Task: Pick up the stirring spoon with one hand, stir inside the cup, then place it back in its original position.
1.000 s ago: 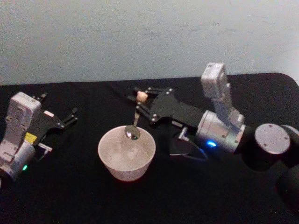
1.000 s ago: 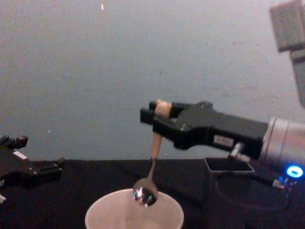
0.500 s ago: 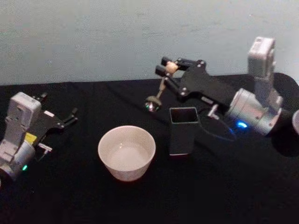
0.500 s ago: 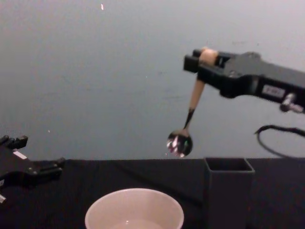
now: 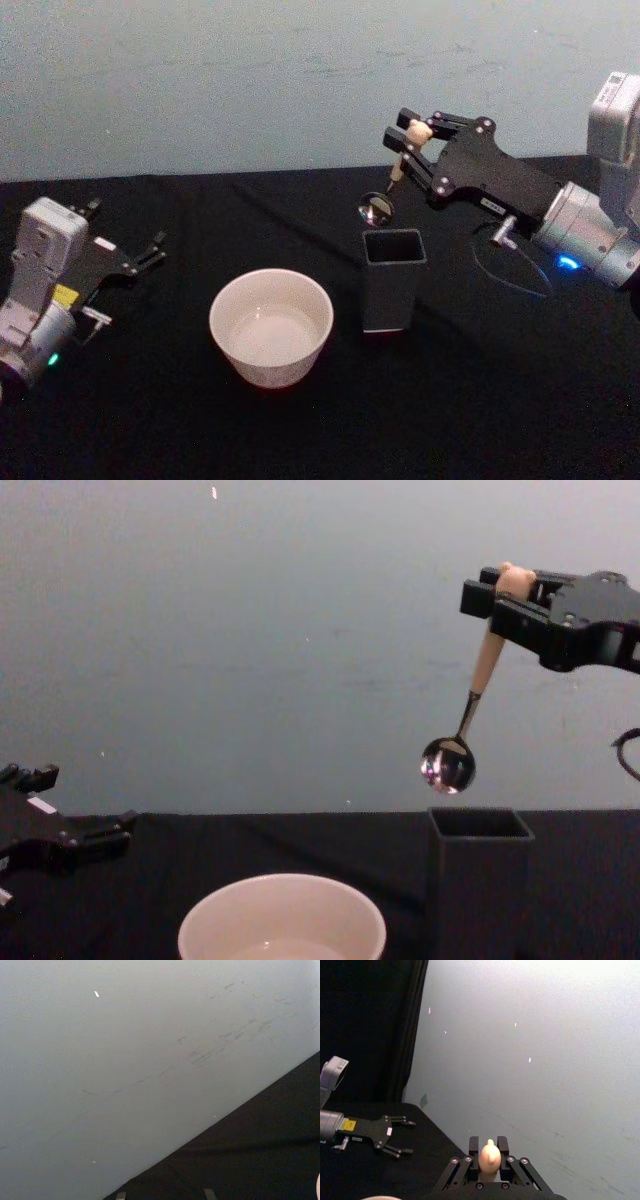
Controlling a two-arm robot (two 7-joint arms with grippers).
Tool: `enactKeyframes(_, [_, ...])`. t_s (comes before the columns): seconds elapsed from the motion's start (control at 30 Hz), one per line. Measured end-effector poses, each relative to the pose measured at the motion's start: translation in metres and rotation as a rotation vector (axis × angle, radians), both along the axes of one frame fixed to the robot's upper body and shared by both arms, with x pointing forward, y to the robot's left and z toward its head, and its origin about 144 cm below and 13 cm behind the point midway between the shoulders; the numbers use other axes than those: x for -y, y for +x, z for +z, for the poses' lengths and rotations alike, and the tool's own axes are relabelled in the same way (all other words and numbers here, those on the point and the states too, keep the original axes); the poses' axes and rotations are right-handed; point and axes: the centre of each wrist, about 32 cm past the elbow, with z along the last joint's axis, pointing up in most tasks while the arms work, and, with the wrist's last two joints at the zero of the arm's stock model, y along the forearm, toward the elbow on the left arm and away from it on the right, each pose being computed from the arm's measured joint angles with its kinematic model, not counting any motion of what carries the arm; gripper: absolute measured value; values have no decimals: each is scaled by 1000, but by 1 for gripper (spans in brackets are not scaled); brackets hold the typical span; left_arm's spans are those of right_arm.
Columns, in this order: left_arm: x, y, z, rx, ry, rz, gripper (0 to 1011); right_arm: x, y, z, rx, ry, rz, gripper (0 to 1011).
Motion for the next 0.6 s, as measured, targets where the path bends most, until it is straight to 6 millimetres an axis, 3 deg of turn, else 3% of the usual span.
enactKeyframes(0.6, [0,0,0,0,0,0,1001,4,-2,-11,-38,-33,-28,214])
